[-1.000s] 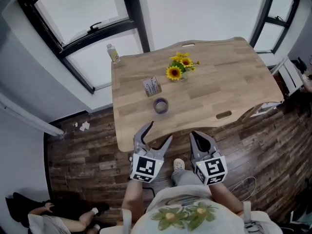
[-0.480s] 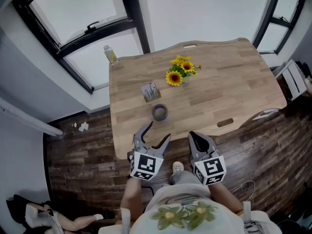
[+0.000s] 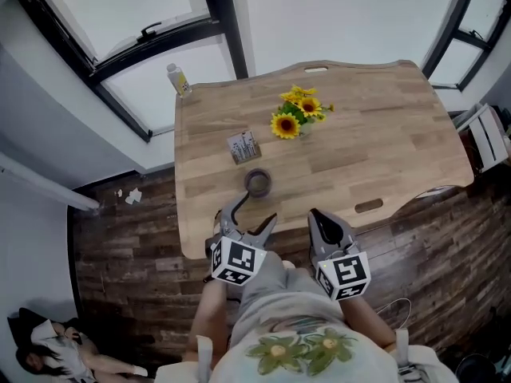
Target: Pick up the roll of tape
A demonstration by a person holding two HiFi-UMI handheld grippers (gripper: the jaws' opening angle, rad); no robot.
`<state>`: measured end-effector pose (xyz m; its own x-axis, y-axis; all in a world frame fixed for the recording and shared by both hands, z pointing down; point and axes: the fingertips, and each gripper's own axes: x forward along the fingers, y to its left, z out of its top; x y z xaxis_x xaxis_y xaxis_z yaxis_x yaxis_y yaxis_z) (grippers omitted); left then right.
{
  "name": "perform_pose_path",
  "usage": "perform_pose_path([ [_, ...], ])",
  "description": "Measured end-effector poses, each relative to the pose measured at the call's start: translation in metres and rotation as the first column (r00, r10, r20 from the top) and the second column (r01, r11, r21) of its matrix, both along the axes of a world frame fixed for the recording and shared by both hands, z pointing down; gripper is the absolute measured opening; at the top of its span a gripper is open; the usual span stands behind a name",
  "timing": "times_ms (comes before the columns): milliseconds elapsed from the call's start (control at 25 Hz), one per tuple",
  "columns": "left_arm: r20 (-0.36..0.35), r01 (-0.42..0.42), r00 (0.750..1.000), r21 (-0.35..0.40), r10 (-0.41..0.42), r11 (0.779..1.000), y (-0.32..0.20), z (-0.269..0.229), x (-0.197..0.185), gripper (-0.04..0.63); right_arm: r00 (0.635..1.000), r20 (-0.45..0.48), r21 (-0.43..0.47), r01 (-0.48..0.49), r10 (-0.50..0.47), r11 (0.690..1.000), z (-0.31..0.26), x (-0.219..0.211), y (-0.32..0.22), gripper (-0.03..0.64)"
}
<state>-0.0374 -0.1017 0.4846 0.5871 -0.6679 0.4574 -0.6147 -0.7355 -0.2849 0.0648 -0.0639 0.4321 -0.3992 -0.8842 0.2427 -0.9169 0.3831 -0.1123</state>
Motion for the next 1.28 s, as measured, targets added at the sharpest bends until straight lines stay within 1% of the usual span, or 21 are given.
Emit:
perform_pose_path([
  [280, 0.038, 0.008, 0.999, -0.094, -0.004, 0.996, -0.015, 0.035, -0.001, 0.33, 1.0, 0.003, -0.026, 0.011, -0.011, 1.0, 0.012, -0.001, -0.015, 0.0],
  [600, 0.095, 0.011, 0.995, -0.194, 0.008, 0.981, -0.033, 0.076, -0.003, 0.33, 0.998, -0.01, -0.057, 0.059, -0.06, 0.997, 0.023, -0.011, -0.049, 0.0],
  [760, 0.129, 0.004, 0.991, -0.225, 0.026, 0.974, -0.038, 0.094, 0.0, 0.33, 0.998, 0.0, -0.08, 0.068, -0.068, 0.994, 0.032, -0.012, -0.064, 0.0],
  [920, 0.163, -0.013, 0.985, -0.268, 0.058, 0.963, -0.04, 0.11, 0.002, 0.33, 0.997, 0.01, -0.101, 0.078, -0.078, 0.992, 0.04, -0.013, -0.072, 0.0],
  [1280, 0.203, -0.02, 0.975, -0.342, 0.095, 0.939, -0.054, 0.143, 0.007, 0.33, 0.997, 0.022, -0.148, 0.081, -0.079, 0.986, 0.06, -0.01, -0.087, 0.0],
])
